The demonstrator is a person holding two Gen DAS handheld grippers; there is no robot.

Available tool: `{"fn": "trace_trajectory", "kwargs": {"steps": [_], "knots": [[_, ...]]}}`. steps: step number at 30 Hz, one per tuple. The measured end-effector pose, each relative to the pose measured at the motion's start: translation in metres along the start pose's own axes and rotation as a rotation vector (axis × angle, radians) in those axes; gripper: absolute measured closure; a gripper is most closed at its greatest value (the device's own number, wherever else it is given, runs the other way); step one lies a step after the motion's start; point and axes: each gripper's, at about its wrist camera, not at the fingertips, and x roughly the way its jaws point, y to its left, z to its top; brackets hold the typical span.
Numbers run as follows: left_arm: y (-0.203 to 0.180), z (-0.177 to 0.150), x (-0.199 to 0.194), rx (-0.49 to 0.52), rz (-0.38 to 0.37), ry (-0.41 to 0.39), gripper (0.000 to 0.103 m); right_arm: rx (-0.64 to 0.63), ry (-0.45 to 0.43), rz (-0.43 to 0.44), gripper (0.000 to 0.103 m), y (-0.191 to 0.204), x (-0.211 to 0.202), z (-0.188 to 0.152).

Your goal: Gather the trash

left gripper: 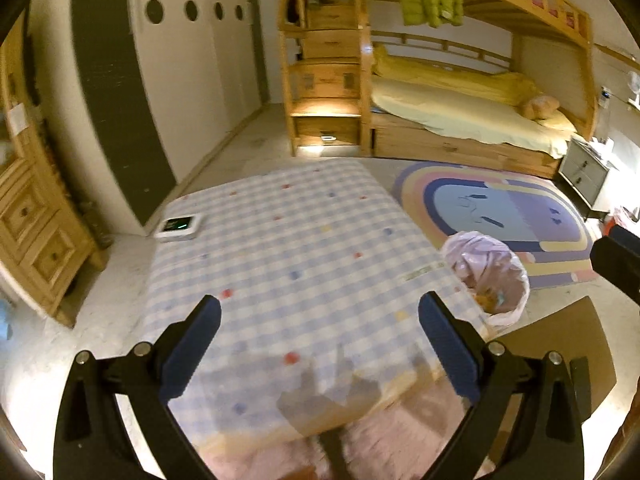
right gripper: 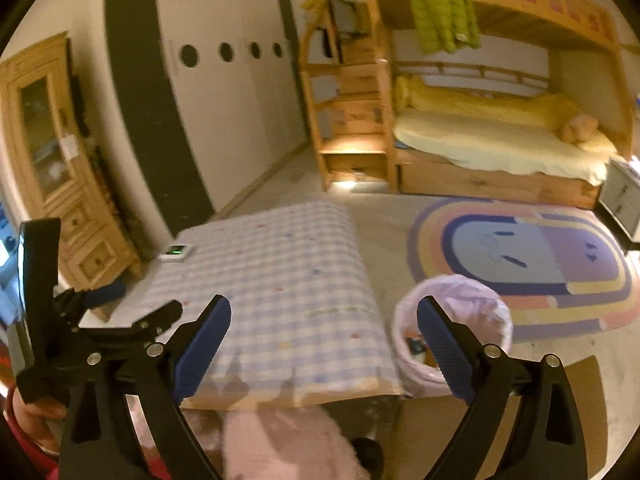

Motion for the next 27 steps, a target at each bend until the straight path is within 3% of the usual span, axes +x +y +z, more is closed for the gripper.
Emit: {"fn": "trace_trajectory", "kwargs": {"steps": [6,13,27], "knots": [[0.042,-0.025,-0.033,-0.082,0.107,0.012,0.007,-0.094,0.019,0.036,0.009,0.037,-0.009,-0.002],[0.072,-0.048,-0.060,-0.142,0.173,0.037,0.007,-0.144,0.062,0.048,0.009,0.055,-0.019,-0.010],[0.085,-0.050,-0.073,-0.181,0.180,0.014,0.007,-0.143,0.050,0.044,0.009,0.057,-0.026,-0.015]]}}
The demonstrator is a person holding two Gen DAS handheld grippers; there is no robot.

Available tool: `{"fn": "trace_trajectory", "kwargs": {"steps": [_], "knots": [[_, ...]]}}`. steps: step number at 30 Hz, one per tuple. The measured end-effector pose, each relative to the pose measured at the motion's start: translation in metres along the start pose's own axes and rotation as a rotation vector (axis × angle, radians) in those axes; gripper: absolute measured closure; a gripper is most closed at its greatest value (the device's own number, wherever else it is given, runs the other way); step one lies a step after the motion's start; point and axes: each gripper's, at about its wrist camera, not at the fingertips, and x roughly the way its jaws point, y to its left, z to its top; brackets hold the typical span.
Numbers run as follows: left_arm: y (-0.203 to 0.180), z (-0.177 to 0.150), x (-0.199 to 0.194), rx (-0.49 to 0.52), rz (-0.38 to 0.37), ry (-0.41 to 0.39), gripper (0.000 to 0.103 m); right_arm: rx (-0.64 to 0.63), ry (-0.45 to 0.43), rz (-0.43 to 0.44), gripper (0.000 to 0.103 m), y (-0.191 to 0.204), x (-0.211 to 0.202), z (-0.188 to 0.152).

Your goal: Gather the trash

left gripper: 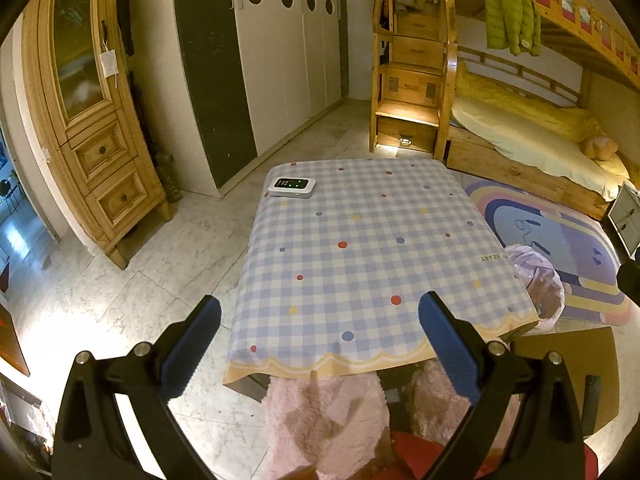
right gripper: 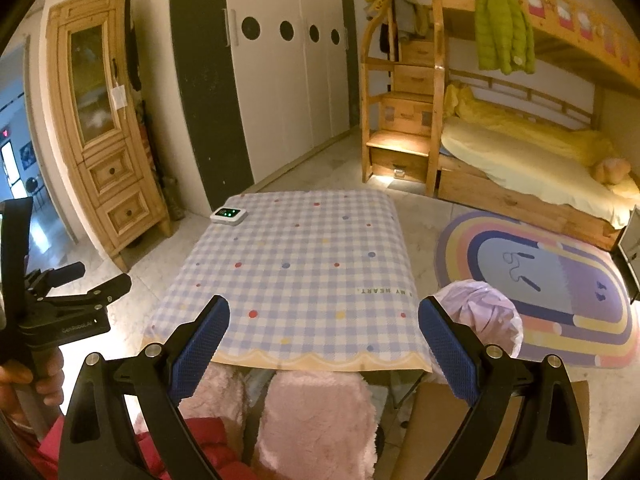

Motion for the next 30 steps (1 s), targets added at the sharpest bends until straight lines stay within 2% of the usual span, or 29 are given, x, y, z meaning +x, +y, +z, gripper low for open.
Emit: {"fn": "trace_trajectory", "kwargs": {"steps": [30], "knots": [[-0.0026,0.0007,0.0059,0.010,-0.012,0.016,0.007,0.007,0.004,0.003,0.009,-0.0009,0.0008,0.0004]]}}
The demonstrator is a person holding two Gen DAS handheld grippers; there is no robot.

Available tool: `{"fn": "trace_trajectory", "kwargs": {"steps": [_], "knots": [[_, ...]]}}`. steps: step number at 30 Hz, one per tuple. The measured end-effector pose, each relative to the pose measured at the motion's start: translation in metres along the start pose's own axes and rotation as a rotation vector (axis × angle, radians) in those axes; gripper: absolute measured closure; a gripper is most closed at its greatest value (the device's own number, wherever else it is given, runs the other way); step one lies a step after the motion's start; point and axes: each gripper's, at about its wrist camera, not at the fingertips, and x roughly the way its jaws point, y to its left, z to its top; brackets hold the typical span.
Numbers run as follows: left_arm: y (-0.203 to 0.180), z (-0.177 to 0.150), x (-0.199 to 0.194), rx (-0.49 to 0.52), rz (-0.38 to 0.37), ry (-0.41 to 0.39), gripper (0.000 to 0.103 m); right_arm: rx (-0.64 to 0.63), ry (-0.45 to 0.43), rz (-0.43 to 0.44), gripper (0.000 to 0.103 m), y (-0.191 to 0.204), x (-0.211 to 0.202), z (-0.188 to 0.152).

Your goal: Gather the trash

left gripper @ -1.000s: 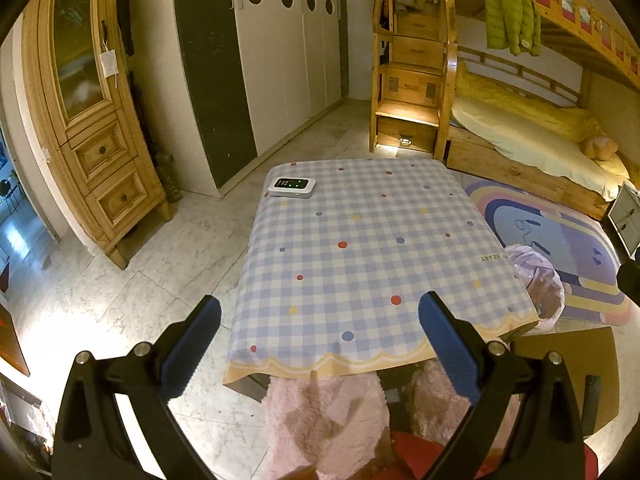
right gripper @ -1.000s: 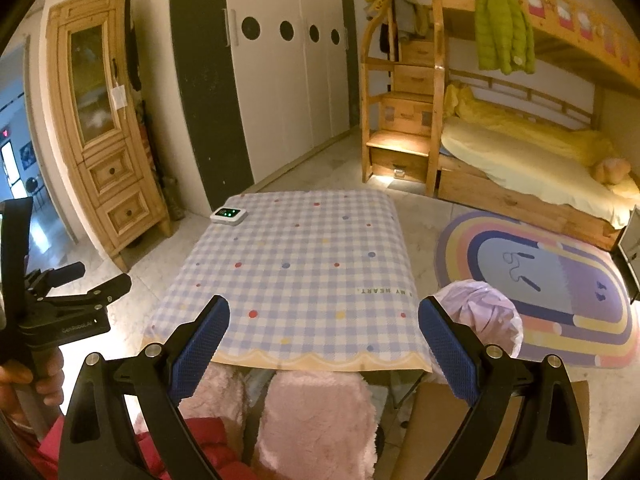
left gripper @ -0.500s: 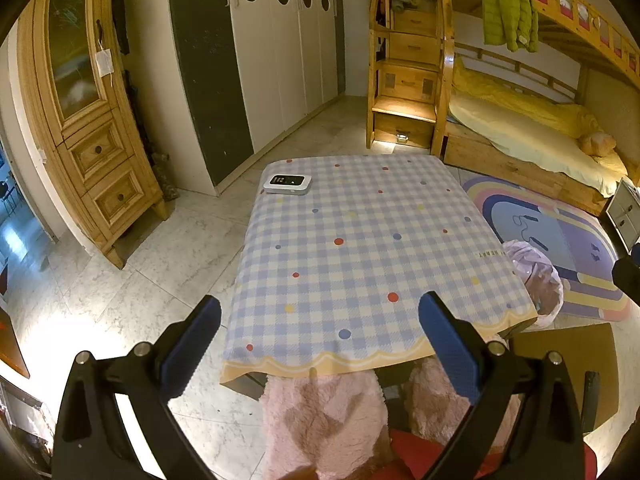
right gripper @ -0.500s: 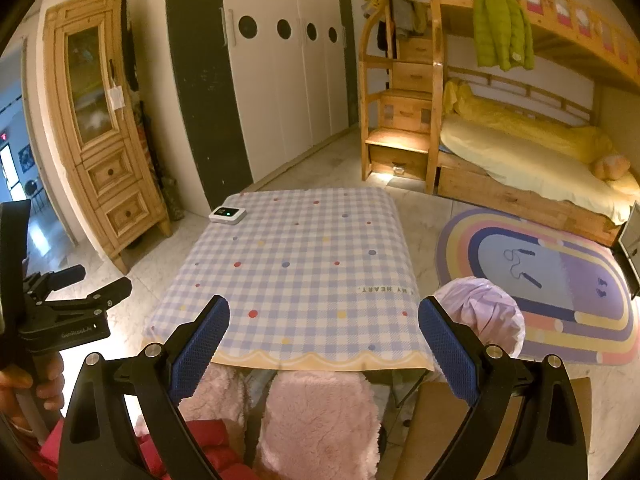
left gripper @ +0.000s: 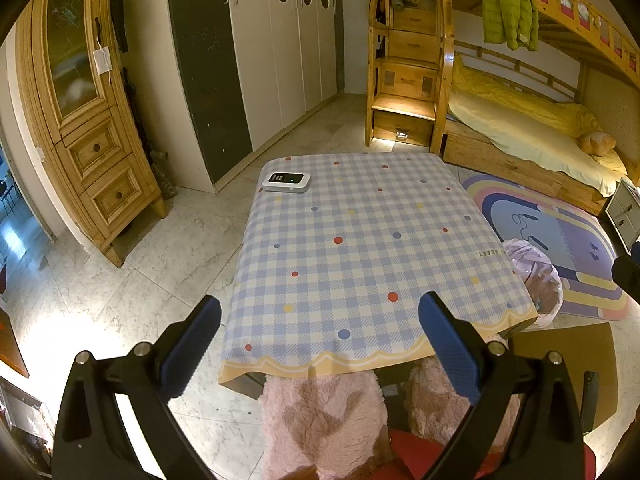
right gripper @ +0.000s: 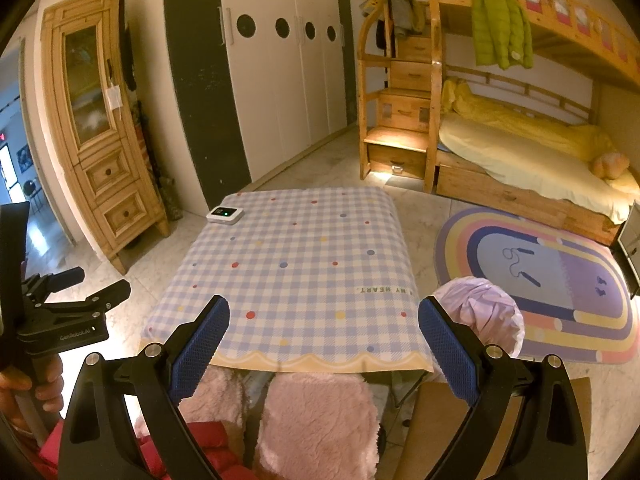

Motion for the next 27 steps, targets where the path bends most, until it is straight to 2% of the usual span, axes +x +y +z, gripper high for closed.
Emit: {"fn": "trace_trajectory", "kwargs": {"steps": [27], "knots": [[-0.0002,-0.0003,0.0010,-0.002,0.000,0.002,0.007,0.003,0.000,-0.001,0.009,0.0001,0.0020,0.0006]]}}
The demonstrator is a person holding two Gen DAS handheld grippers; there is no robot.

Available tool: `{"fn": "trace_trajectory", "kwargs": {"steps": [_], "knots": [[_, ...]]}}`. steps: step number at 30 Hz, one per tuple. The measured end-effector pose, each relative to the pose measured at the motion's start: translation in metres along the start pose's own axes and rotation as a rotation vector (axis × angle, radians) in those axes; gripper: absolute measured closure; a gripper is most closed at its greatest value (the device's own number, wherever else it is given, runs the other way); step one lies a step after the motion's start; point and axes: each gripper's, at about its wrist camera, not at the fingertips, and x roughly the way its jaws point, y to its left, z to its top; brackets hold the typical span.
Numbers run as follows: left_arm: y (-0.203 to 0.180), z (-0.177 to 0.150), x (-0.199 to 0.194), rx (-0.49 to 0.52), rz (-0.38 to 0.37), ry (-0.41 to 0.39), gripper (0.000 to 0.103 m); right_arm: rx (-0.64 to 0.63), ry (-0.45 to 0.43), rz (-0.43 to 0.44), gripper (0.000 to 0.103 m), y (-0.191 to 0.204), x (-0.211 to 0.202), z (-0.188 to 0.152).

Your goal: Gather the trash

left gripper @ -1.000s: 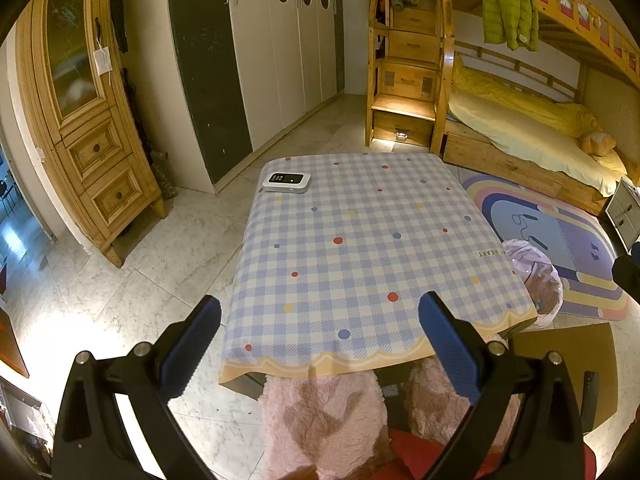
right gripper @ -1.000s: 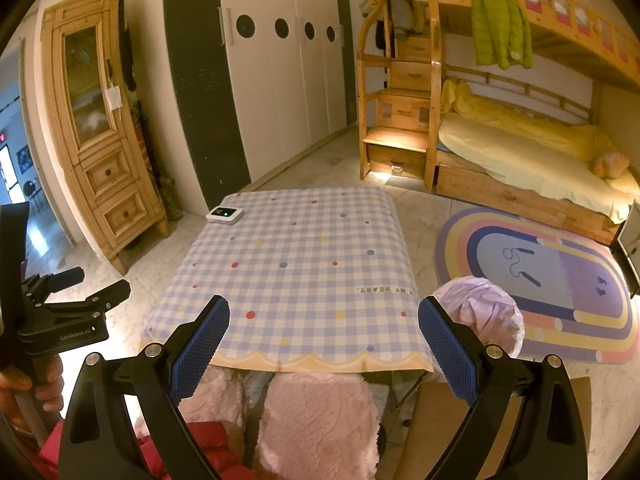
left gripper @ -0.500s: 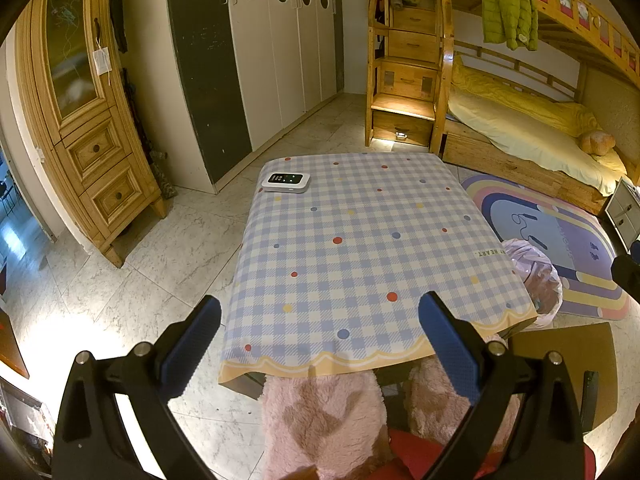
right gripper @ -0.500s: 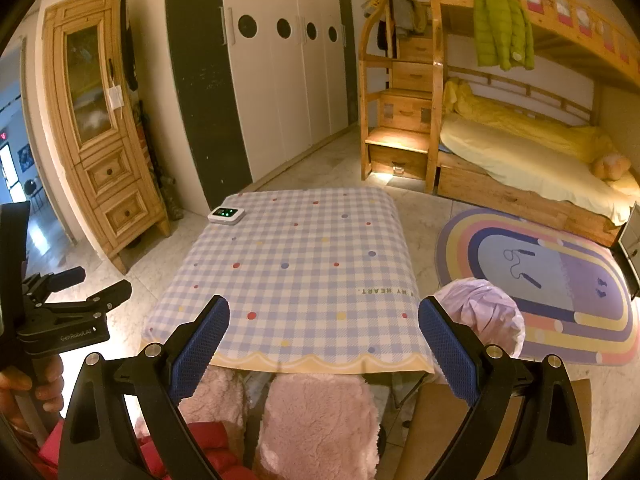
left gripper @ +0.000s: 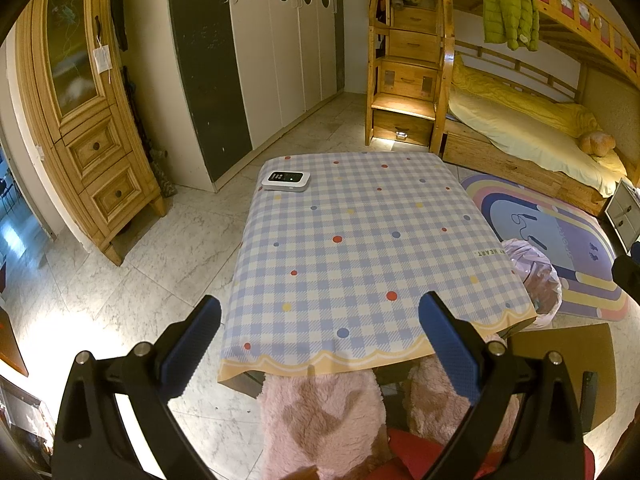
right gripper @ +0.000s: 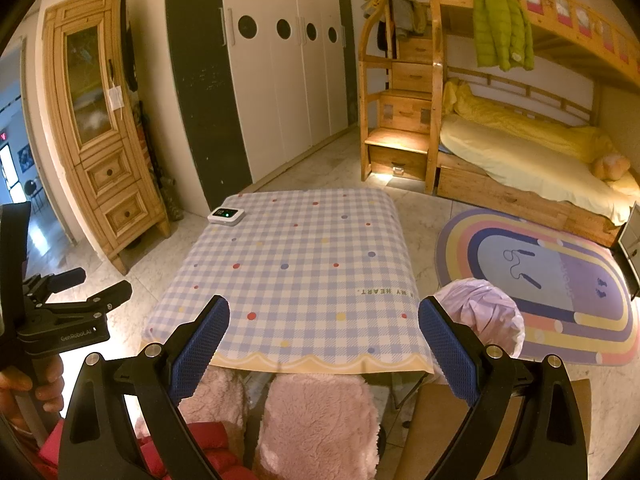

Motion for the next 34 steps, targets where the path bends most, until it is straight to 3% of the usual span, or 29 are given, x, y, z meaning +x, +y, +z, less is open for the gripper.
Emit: {"fn": "trace_trajectory", "kwargs": {"steps": [26,34], "knots": [[-0.003,-0.002,0.000,0.008,0.006,-0.016,0.007,0.025,0.012,-0.016,0.009,-0.010,0.007,-0.003],[-0.026,-0.009,0.011,0.054,-0.054,-0.006,0.007,0.125,0.002,-0.124,0.008,-0.067,0.026,-0.024]]}}
